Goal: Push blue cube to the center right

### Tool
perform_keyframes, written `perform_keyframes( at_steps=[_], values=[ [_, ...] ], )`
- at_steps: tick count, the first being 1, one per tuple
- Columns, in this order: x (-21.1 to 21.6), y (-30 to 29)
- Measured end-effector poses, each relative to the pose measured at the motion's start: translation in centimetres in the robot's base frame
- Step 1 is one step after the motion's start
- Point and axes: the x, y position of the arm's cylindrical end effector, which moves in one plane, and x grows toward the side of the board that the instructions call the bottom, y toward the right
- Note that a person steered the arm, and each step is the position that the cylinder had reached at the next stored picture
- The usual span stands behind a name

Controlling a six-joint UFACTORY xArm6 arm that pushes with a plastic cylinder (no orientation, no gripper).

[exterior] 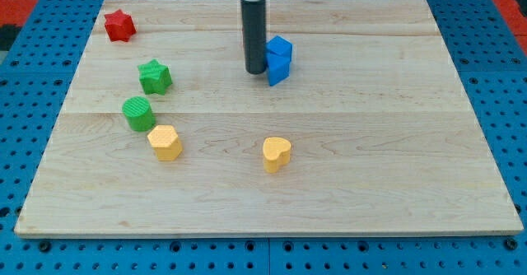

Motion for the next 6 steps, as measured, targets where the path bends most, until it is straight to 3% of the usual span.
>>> perform_keyframes(
  at_steps=[1,3,4,5,6],
  values=[
    [-3.0,-4.7],
    [-3.0,7.2],
    [-3.8,7.7],
    [-5.4,12.2],
    [0.4,17.8]
  ],
)
